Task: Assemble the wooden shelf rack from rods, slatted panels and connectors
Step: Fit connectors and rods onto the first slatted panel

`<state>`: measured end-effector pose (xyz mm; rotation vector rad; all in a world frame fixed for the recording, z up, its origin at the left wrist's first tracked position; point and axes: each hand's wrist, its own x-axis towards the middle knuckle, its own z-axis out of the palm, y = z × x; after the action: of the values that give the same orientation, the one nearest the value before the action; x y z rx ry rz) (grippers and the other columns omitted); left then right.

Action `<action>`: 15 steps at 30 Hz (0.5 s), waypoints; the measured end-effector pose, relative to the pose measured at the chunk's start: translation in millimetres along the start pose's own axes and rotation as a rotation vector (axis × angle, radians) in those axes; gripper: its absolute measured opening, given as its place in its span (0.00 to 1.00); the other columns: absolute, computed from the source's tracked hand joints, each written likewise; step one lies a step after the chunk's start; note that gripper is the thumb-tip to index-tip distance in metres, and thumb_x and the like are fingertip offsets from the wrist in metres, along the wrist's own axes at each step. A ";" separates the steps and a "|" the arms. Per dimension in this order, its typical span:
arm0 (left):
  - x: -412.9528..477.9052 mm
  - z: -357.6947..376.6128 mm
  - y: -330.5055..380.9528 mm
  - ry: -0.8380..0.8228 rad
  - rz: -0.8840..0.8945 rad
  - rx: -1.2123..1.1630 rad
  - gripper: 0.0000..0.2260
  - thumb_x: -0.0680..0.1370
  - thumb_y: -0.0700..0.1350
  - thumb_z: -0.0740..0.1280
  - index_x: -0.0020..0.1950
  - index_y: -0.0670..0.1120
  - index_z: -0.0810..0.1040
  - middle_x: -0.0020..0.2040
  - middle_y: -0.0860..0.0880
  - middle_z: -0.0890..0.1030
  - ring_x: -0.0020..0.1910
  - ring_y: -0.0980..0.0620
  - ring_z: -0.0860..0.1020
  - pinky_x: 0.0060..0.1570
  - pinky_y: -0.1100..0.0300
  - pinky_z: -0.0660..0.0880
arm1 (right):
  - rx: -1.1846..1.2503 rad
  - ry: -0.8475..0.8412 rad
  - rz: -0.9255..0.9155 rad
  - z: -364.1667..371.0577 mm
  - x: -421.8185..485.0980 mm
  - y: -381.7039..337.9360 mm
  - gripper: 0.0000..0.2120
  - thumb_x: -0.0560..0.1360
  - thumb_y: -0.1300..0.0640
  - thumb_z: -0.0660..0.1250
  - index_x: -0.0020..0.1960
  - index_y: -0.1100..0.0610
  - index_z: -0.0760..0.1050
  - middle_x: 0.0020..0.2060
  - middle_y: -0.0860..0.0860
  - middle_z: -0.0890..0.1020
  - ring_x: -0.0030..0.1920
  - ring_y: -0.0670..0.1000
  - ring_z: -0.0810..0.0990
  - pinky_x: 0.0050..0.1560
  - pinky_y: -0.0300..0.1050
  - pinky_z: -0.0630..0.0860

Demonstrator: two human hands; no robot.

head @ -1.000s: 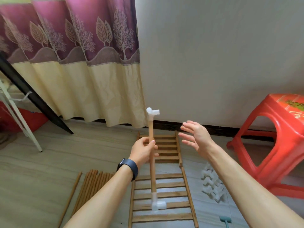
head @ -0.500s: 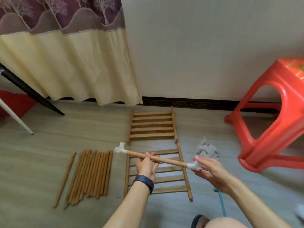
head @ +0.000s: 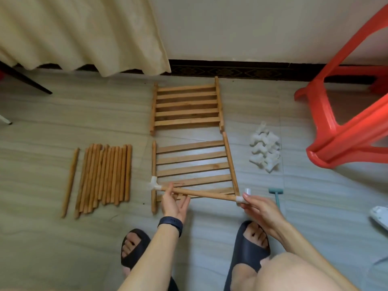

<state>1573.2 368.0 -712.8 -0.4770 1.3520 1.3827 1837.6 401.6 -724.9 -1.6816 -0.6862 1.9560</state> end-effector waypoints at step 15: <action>33.5 -115.6 13.6 0.233 -0.078 0.132 0.26 0.82 0.51 0.65 0.75 0.40 0.65 0.69 0.36 0.73 0.69 0.39 0.73 0.66 0.49 0.73 | -0.929 0.019 -0.004 1.2 24.9 30.2 0.11 0.79 0.42 0.67 0.44 0.48 0.81 0.35 0.43 0.82 0.42 0.49 0.80 0.46 0.47 0.76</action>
<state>1505.9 282.8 -766.5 -0.6106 1.5851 1.1926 1832.2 394.3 -763.0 -2.1536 -1.7715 1.6967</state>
